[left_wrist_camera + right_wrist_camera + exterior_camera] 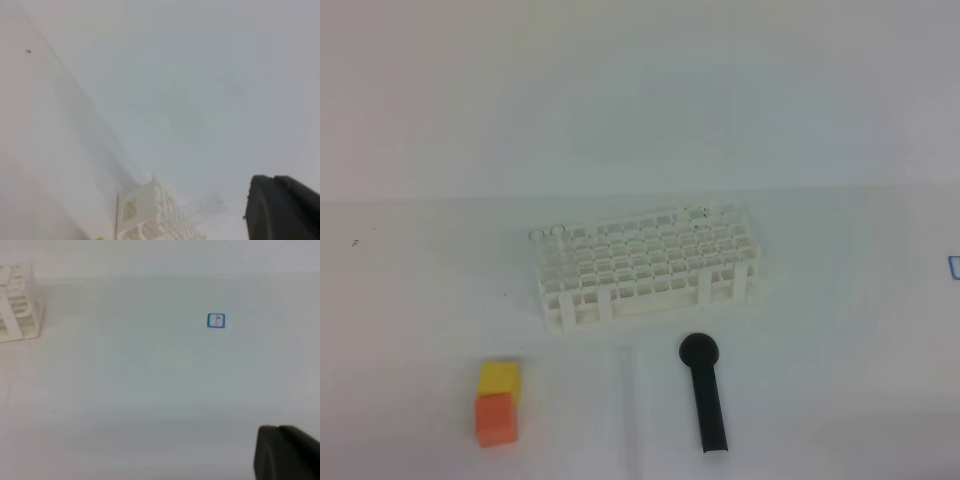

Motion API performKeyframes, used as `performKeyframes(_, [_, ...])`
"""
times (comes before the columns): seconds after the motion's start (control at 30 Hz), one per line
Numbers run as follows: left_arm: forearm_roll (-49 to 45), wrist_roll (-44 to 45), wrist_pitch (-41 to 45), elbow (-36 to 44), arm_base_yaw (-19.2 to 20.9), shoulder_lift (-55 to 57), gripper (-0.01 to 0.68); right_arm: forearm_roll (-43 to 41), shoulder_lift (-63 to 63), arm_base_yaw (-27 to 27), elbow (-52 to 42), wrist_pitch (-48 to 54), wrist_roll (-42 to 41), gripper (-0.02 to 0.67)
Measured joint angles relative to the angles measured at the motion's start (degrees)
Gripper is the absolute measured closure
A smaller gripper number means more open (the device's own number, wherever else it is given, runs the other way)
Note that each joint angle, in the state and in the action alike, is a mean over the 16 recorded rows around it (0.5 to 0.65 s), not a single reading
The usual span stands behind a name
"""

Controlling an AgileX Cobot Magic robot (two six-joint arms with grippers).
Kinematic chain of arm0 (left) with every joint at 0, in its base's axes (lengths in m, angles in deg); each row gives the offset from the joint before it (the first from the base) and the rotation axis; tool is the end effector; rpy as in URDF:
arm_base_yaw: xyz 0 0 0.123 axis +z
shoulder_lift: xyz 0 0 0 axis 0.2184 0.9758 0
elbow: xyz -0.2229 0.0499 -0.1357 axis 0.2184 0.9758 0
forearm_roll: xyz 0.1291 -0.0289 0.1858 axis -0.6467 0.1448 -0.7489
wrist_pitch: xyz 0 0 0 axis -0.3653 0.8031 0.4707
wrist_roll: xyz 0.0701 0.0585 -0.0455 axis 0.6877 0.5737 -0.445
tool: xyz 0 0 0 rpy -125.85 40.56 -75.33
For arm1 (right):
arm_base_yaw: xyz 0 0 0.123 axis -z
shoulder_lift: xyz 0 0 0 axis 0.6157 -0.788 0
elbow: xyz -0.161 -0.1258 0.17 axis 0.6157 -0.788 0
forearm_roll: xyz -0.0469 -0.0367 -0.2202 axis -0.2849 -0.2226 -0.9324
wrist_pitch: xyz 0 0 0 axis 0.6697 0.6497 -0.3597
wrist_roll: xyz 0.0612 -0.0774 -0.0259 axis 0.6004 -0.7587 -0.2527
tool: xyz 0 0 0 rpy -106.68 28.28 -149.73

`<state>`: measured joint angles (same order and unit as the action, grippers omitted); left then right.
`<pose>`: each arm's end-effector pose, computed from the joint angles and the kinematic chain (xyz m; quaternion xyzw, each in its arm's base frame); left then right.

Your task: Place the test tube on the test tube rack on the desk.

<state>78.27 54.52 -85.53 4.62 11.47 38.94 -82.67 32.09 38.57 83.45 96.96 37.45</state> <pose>0.0628 -0.0041 0.2090 -0.2968 0.6243 -0.3406 0.6374 0.0589 0.0004 0.1713 0.0017 0.7992 0.0015 0.6010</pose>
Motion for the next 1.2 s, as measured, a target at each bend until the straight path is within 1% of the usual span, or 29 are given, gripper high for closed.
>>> performKeyframes(0.27, [1.7, 0.5, -2.1, 0.0, 0.0, 0.0, 0.674, 0.0, 0.0, 0.0, 0.0, 0.0, 0.0, 0.65])
performKeyframes(0.47, [2.8, 1.9, -0.3, -0.4, 0.0, -0.2, 0.674, 0.0, 0.0, 0.0, 0.0, 0.0, 0.0, 0.65])
performKeyframes(0.63, [3.1, 7.1, 5.4, -2.5, 0.0, -0.2, 0.674, 0.0, 0.0, 0.0, 0.0, 0.0, 0.0, 0.65])
performKeyframes(0.8, [3.6, 14.7, 13.8, -6.9, 0.0, 0.1, 0.674, 0.0, 0.0, 0.0, 0.0, 0.0, 0.0, 0.65])
performKeyframes(1.0, [5.3, 26.0, 23.0, -15.0, 0.0, 2.7, 0.674, 0.0, 0.0, 0.0, 0.0, 0.0, 0.0, 0.65])
performKeyframes(1.1, [5.0, 30.4, 26.9, -19.5, -0.4, 5.6, 0.674, 0.0, 0.0, 0.0, 0.0, 0.0, 0.1, 0.65])
performKeyframes(1.2, [3.5, 33.0, 30.8, -23.8, -1.4, 9.8, 0.674, 0.0, 0.0, 0.0, 0.0, 0.0, 0.3, 0.65])
